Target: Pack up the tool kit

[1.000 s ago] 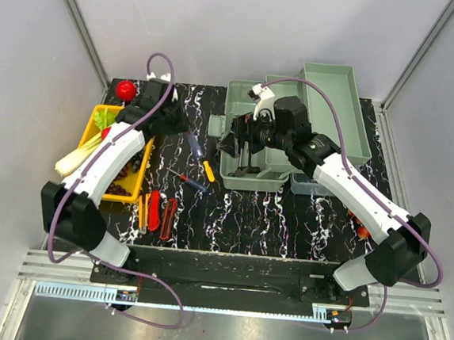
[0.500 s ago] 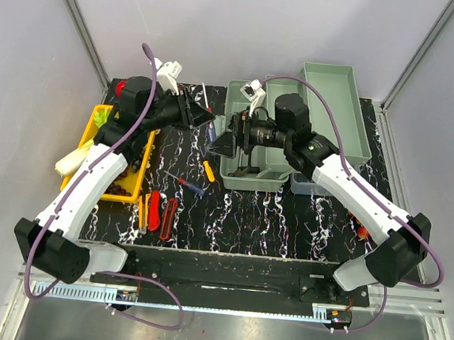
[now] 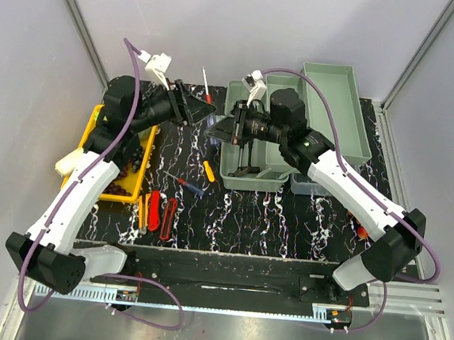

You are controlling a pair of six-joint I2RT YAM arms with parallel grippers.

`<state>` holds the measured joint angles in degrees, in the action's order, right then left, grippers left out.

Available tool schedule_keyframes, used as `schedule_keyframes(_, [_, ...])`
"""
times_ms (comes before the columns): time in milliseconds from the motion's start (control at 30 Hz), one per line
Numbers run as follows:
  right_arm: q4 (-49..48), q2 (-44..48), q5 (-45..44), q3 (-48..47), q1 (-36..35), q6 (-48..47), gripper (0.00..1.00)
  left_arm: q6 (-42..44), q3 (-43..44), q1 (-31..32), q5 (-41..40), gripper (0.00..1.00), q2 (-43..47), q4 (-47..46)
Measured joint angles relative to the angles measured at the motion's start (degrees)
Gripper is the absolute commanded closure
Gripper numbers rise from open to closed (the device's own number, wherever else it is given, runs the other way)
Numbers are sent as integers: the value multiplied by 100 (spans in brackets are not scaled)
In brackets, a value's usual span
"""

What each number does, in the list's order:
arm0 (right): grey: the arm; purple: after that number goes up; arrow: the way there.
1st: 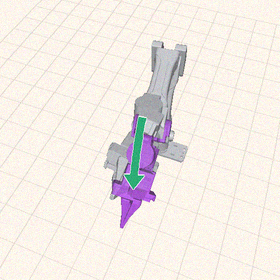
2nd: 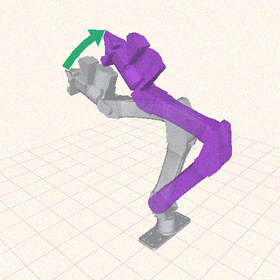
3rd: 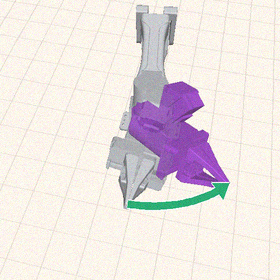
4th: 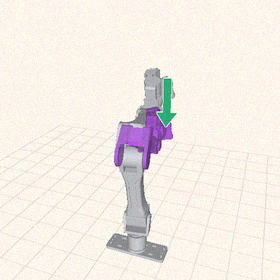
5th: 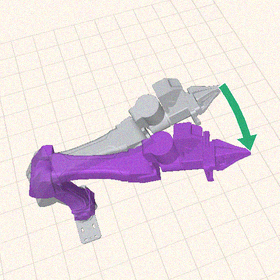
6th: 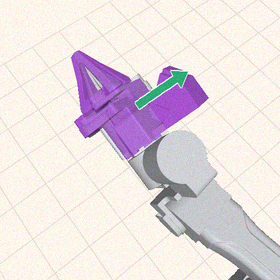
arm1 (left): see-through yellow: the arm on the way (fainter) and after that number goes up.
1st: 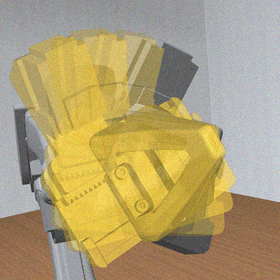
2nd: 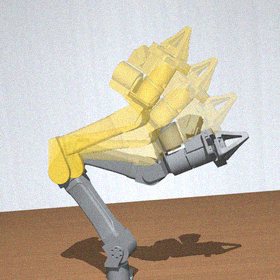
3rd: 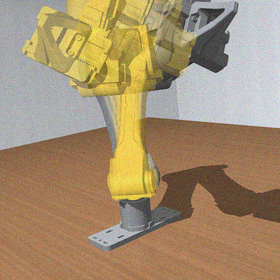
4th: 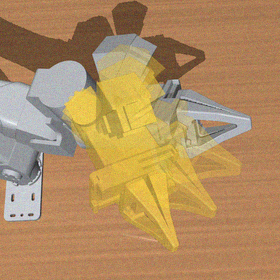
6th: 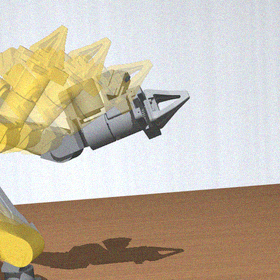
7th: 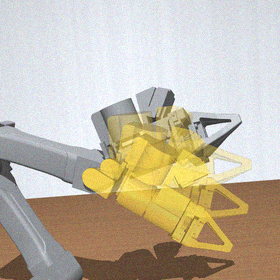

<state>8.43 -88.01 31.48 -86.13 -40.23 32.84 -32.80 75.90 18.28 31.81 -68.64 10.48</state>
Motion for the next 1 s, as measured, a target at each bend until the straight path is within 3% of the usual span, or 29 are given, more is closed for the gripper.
schedule_keyframes(33, [-2, 0, -205, 7, -9, 33, 100, 42, 0, 22, 9, 8, 0, 33])
schedule_keyframes(100, [26, 7, -586, 66, -4, 74, 100, 103, 7, 57, -28, 1, 4, 66])
schedule_keyframes(500, [2337, -7, -4291, -245, 363, -317, 100, 544, -345, -28, -1523, 1, 719, 807])
schedule_keyframes(700, [3012, -160, -5125, -431, 953, -811, 100, 575, -1016, -111, -1757, 1, 866, 732])
schedule_keyframes(1000, [3563, -1080, -5458, -723, 960, -1394, 100, 393, -1954, -111, -1631, 1, 857, 341])
